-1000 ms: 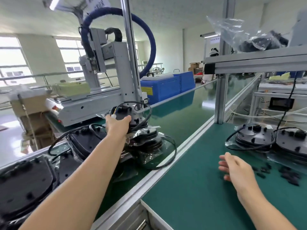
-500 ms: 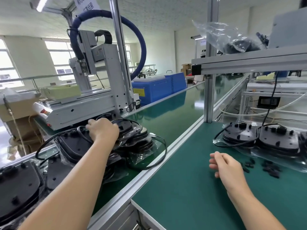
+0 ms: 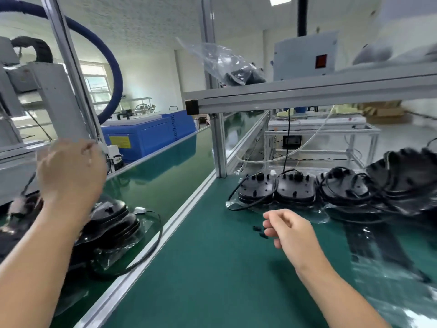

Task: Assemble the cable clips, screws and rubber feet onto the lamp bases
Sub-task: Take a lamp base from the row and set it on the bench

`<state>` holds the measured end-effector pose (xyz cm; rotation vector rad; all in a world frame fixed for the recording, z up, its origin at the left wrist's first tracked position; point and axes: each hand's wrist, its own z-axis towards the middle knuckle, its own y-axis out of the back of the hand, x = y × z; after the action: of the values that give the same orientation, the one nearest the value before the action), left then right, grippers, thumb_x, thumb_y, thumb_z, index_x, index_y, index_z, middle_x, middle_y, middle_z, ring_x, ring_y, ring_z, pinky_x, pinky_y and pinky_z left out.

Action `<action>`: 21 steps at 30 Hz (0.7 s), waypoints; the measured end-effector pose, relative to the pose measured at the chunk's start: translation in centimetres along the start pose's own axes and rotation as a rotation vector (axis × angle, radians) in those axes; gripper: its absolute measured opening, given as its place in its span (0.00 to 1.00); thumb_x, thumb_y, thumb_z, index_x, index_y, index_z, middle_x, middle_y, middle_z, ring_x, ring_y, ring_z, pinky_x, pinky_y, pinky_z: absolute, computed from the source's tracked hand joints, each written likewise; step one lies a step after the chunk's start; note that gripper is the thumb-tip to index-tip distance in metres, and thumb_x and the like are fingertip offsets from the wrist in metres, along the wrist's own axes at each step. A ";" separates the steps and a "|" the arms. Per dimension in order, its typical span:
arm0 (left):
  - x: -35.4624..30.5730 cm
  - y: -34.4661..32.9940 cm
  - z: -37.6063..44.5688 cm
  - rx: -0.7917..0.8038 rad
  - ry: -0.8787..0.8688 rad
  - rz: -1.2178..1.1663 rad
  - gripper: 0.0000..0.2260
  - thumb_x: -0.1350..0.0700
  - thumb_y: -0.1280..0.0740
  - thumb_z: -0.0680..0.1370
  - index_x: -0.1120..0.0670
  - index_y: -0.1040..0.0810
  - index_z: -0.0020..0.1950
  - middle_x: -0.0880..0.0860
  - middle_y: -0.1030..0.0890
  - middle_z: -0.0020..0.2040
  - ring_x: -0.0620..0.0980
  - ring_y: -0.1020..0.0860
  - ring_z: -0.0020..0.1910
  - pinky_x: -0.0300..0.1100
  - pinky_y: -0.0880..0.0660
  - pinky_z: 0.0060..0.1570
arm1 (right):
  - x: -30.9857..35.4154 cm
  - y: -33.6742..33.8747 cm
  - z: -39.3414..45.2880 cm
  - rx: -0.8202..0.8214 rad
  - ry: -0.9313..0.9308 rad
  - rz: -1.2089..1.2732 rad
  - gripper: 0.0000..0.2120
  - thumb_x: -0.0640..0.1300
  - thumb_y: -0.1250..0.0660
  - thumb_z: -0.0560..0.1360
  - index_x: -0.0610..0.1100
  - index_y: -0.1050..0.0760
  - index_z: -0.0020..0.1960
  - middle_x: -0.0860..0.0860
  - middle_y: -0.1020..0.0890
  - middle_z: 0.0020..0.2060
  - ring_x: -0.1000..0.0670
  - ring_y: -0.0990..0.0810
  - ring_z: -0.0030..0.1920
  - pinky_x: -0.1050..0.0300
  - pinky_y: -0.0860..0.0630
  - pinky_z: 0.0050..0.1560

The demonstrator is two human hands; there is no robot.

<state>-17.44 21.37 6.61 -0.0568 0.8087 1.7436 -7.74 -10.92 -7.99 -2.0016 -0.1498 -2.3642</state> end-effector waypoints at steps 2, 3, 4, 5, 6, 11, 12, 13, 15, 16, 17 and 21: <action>-4.3 -2.2 -1.8 0.012 -0.112 -0.161 0.16 0.49 0.41 0.77 0.56 0.17 0.52 0.60 0.19 0.54 0.63 0.24 0.56 0.56 0.28 0.60 | 0.2 3.3 0.0 -0.065 0.005 -0.022 0.11 0.43 0.38 0.79 0.49 0.19 0.43 0.55 0.16 0.36 0.59 0.19 0.35 0.62 0.27 0.31; -6.3 -3.8 -2.9 0.067 -0.168 -0.210 0.13 0.52 0.38 0.77 0.56 0.16 0.52 0.58 0.18 0.53 0.62 0.24 0.56 0.55 0.29 0.60 | 0.2 4.8 0.1 -0.101 0.001 -0.021 0.11 0.43 0.38 0.80 0.49 0.19 0.43 0.55 0.16 0.36 0.59 0.19 0.34 0.62 0.28 0.31; -8.2 -5.7 -4.1 0.145 -0.221 -0.258 0.11 0.54 0.36 0.77 0.56 0.16 0.52 0.58 0.17 0.52 0.62 0.24 0.55 0.53 0.29 0.59 | 0.2 6.2 0.1 -0.140 -0.008 -0.014 0.11 0.42 0.38 0.80 0.48 0.19 0.43 0.54 0.16 0.36 0.59 0.20 0.34 0.63 0.28 0.30; -10.0 -7.6 -5.4 0.237 -0.250 -0.298 0.09 0.55 0.34 0.77 0.55 0.16 0.51 0.57 0.17 0.51 0.61 0.23 0.54 0.51 0.28 0.57 | 0.1 7.4 0.2 -0.178 -0.019 -0.006 0.11 0.42 0.38 0.80 0.47 0.19 0.43 0.53 0.16 0.36 0.59 0.20 0.33 0.63 0.28 0.30; -11.7 -9.7 -6.6 0.335 -0.254 -0.328 0.09 0.55 0.34 0.76 0.54 0.15 0.52 0.55 0.16 0.51 0.58 0.22 0.52 0.48 0.27 0.54 | -0.1 8.5 0.2 -0.216 -0.030 0.007 0.11 0.42 0.38 0.79 0.47 0.19 0.43 0.52 0.16 0.36 0.59 0.21 0.33 0.63 0.29 0.29; -17.4 -19.4 -10.0 0.803 -0.126 -0.296 0.17 0.47 0.35 0.77 0.51 0.22 0.64 0.52 0.18 0.51 0.51 0.22 0.47 0.41 0.27 0.47 | -1.0 11.2 0.5 -0.334 -0.070 0.078 0.11 0.39 0.37 0.79 0.45 0.18 0.42 0.52 0.17 0.34 0.58 0.22 0.32 0.64 0.30 0.28; -17.7 -21.0 -10.1 0.879 -0.077 -0.251 0.21 0.45 0.36 0.78 0.54 0.25 0.67 0.55 0.20 0.57 0.54 0.22 0.52 0.44 0.26 0.52 | -1.2 11.3 0.6 -0.344 -0.070 0.086 0.11 0.39 0.37 0.79 0.45 0.18 0.41 0.52 0.17 0.33 0.58 0.22 0.32 0.64 0.30 0.28; -17.8 -22.5 -10.0 0.935 -0.017 -0.197 0.24 0.44 0.36 0.78 0.57 0.28 0.68 0.57 0.22 0.61 0.57 0.23 0.56 0.47 0.25 0.56 | -1.3 11.4 0.7 -0.351 -0.064 0.090 0.11 0.39 0.37 0.78 0.46 0.18 0.41 0.52 0.17 0.33 0.58 0.22 0.32 0.64 0.30 0.28; -17.5 -24.5 -9.7 0.969 0.080 -0.103 0.24 0.42 0.37 0.78 0.61 0.26 0.61 0.61 0.23 0.60 0.61 0.24 0.57 0.51 0.26 0.58 | -1.4 11.5 0.7 -0.369 -0.049 0.091 0.10 0.39 0.36 0.77 0.46 0.18 0.41 0.53 0.17 0.33 0.59 0.23 0.31 0.65 0.30 0.27; -17.6 -25.2 -9.6 0.939 0.088 -0.078 0.22 0.42 0.38 0.78 0.61 0.25 0.55 0.62 0.22 0.58 0.62 0.25 0.56 0.52 0.25 0.57 | -1.4 11.7 0.8 -0.385 -0.043 0.095 0.10 0.39 0.36 0.77 0.46 0.18 0.41 0.53 0.17 0.32 0.59 0.24 0.29 0.65 0.30 0.27; -17.9 -25.6 -9.7 0.885 0.076 -0.071 0.20 0.43 0.39 0.78 0.60 0.24 0.51 0.62 0.22 0.56 0.63 0.26 0.56 0.52 0.25 0.56 | -1.4 11.9 0.9 -0.408 -0.042 0.097 0.10 0.40 0.36 0.77 0.46 0.18 0.41 0.53 0.17 0.32 0.59 0.24 0.28 0.65 0.30 0.28; -23.2 -25.4 -11.7 0.773 -0.080 -0.294 0.14 0.49 0.38 0.78 0.53 0.21 0.58 0.59 0.20 0.51 0.62 0.25 0.56 0.52 0.24 0.53 | -1.1 13.2 1.5 -0.570 -0.073 0.097 0.09 0.41 0.36 0.78 0.48 0.19 0.43 0.55 0.17 0.33 0.60 0.21 0.31 0.58 0.26 0.37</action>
<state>8.42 -1.57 -4.63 0.3910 1.2914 1.0675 -4.88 -23.94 -8.25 -2.2375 0.6772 -2.4646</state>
